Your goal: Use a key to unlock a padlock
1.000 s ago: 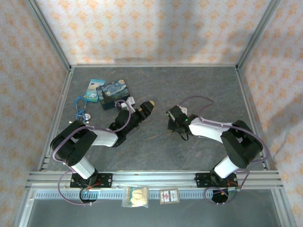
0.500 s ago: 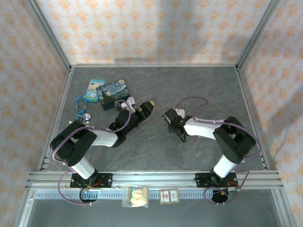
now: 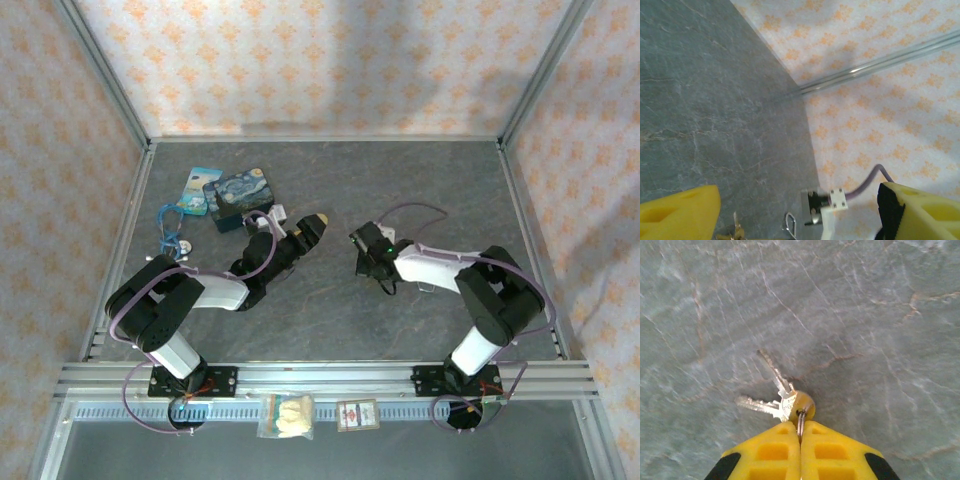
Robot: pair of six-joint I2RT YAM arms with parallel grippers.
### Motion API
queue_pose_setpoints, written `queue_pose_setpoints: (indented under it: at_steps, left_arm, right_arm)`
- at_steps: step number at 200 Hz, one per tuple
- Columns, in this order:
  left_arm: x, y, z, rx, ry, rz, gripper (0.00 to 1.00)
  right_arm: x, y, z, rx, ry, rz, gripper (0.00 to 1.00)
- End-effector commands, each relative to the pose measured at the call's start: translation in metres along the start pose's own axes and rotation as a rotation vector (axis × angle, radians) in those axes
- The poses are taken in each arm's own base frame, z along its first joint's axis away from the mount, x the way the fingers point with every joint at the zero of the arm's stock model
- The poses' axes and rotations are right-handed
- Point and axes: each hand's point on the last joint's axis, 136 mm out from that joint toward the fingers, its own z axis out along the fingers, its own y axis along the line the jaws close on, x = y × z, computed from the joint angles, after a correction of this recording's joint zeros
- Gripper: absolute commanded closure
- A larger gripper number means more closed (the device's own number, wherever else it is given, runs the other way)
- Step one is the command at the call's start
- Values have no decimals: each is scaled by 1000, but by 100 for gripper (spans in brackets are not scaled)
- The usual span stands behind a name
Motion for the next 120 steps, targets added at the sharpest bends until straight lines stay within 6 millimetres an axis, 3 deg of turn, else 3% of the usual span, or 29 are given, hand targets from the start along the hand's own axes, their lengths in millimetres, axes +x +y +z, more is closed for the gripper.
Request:
queue_pose_setpoints:
  at_steps: [1,52,92,120]
  left_arm:
    - [12,-9,-2,65,52,31,19]
    - [29,-17,-2,144,112,48,22]
    - [62,-18,6,192,224,92,39]
    - [73,-1,5,156,252,118,47]
  right_arm:
    - [11,20,-2,-172,105,120,100]
    - [-16,43,-23,-312,87,253,100]
    - [-34,44,-32,-340,29,319,100]
    - [-38,41,-30,-350,16,355,100]
